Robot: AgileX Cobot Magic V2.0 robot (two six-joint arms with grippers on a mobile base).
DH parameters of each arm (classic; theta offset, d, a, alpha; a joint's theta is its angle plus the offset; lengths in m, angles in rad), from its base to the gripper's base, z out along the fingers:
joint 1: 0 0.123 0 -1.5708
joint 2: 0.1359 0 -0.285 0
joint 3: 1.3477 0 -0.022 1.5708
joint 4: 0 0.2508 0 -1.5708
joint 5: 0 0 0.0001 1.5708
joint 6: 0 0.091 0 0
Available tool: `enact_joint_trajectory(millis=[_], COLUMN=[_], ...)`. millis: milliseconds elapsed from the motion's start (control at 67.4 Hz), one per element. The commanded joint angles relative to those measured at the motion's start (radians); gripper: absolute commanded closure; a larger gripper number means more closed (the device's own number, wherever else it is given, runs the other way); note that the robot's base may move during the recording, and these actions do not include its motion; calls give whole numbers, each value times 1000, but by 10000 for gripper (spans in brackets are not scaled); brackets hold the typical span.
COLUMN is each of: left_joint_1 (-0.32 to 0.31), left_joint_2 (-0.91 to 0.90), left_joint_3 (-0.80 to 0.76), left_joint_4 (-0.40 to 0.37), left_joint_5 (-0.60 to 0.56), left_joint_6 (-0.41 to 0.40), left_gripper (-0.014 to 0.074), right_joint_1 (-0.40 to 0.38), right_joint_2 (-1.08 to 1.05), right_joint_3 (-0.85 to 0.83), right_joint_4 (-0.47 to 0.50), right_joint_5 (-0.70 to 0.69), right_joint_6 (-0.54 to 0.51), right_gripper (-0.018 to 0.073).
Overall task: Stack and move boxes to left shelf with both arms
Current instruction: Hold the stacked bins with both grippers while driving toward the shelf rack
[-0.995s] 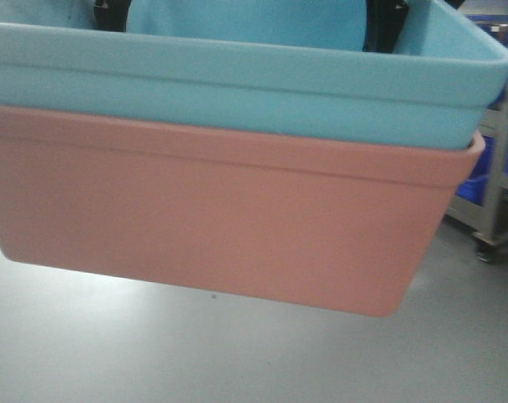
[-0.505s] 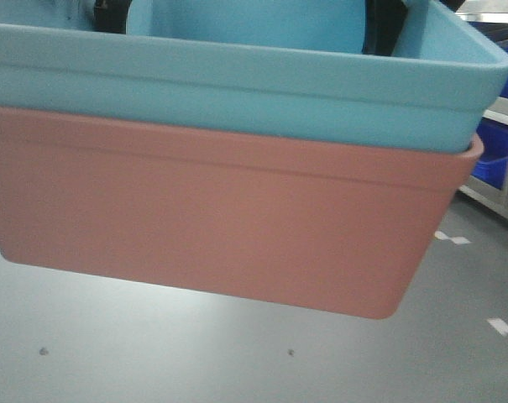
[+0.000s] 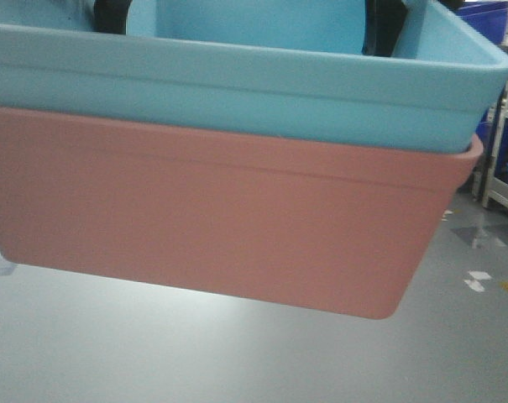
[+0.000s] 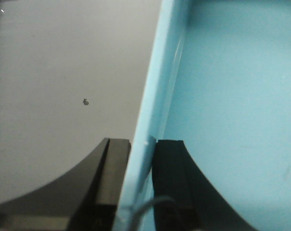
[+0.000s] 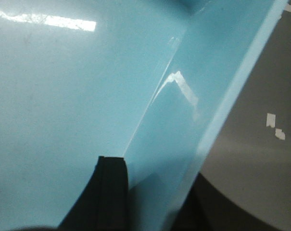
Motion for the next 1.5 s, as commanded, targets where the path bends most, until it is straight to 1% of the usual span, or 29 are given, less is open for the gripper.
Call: enact_joint_trajectory(millis=[0, 1484], left_joint_1=[-33, -33], left_joint_2=[-35, -35], left_joint_3=[-47, -47], left_joint_4=[-9, -9], left_joint_5=[-274, -274], left_joint_6=[8, 8], left_gripper=[605, 605], right_joint_1=[36, 36], right_joint_2=[-40, -40], right_joint_3=[-53, -53], right_joint_4=[93, 93], right_joint_5=[-263, -263], right_joint_6=[-29, -29], right_gripper=[503, 503])
